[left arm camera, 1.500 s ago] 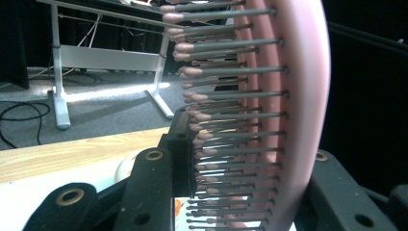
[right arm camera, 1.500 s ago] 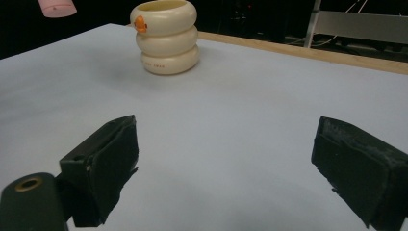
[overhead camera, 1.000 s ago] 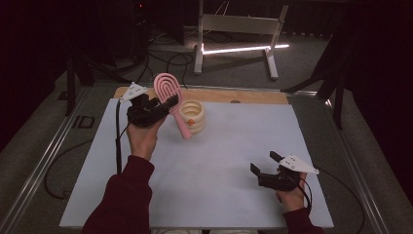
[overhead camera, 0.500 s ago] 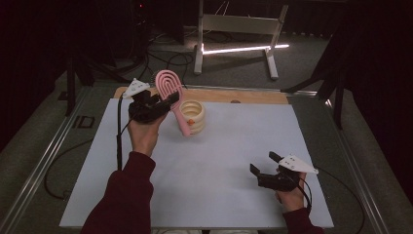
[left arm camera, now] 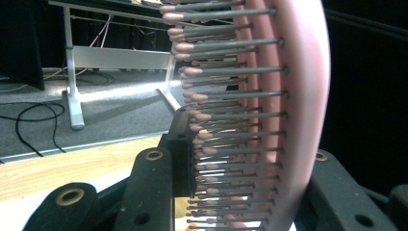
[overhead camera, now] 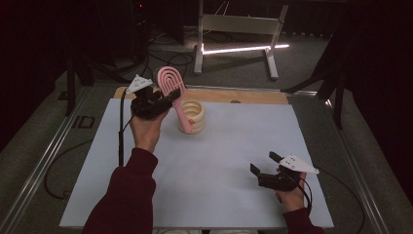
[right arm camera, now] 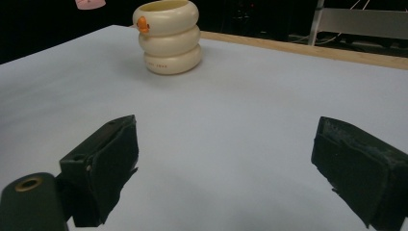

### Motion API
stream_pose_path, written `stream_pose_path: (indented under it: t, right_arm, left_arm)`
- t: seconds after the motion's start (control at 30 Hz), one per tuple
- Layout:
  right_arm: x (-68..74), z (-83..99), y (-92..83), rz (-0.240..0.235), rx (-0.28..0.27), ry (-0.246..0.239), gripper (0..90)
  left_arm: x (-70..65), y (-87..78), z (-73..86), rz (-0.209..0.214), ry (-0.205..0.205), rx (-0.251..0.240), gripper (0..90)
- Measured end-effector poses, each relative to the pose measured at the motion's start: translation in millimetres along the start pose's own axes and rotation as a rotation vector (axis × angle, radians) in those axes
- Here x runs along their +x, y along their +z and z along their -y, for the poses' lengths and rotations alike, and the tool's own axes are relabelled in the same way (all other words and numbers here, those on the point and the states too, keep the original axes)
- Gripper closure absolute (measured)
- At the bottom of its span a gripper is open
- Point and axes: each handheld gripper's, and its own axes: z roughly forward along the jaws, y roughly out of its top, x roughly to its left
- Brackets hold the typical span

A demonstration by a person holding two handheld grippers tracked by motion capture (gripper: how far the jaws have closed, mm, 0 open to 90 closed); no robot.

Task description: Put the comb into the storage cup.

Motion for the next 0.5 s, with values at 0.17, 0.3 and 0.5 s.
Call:
stream_pose_path:
  t: [0.17, 0.3, 0.5]
  right_arm:
    - [0.1, 0.2, 0.2, -0.002, 0.002, 0.003, 9.1]
    - [-0.3, 0.3, 0.1, -0.002, 0.002, 0.004, 9.1]
    - [-0.4, 0.3, 0.1, -0.005, 0.003, 0.003, 9.1]
  left_arm:
    - [-0.4, 3.3, -0.6, -0.014, 0.002, -0.003, 64.7]
    - [0.3, 6.7, 0.2, -0.022, -0.005, -0.007, 64.7]
    - [1.8, 9.5, 1.4, -0.037, -0.002, -0.004, 64.7]
